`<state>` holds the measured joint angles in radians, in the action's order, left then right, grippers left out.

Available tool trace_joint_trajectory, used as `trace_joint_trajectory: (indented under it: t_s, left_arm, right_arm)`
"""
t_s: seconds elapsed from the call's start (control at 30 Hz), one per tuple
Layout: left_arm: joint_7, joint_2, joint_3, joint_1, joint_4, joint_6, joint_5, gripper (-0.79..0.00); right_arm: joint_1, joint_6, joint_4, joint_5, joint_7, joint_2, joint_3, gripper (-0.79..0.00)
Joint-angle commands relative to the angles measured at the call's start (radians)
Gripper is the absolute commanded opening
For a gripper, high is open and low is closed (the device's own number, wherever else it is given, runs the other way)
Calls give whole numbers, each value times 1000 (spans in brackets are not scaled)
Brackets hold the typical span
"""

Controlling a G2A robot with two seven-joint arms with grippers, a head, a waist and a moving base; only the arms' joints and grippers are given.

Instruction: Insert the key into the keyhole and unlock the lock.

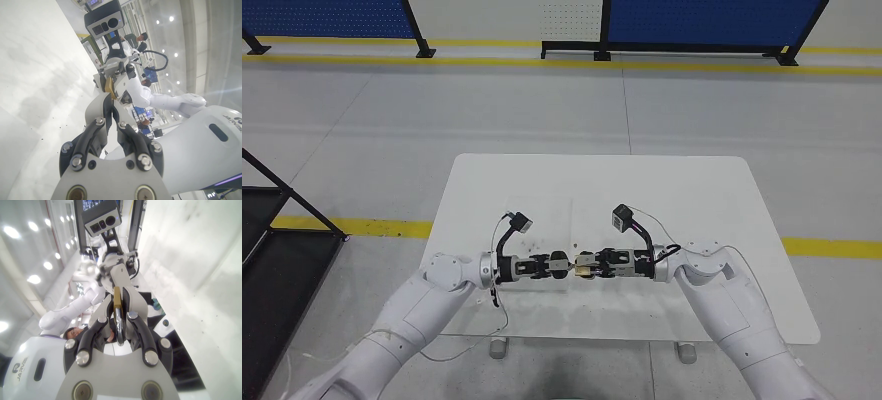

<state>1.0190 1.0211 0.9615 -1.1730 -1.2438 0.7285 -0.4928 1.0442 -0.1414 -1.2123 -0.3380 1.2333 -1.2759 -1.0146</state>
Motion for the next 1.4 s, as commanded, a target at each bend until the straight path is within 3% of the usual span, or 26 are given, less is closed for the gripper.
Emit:
trace_joint_trajectory:
  t_s: [0.0,0.5,1.37]
  left_arm:
    - [-18,0,5,-5,-7,17,29,-785]
    - [-197,-2,47,-50,-55,133,267,-785]
    - [-498,5,103,-103,-114,246,657,-785]
  right_arm:
    - [0,0,0,0,0,0,0,-785]
    - [0,0,0,0,0,0,0,-785]
    - [0,0,0,0,0,0,0,-785]
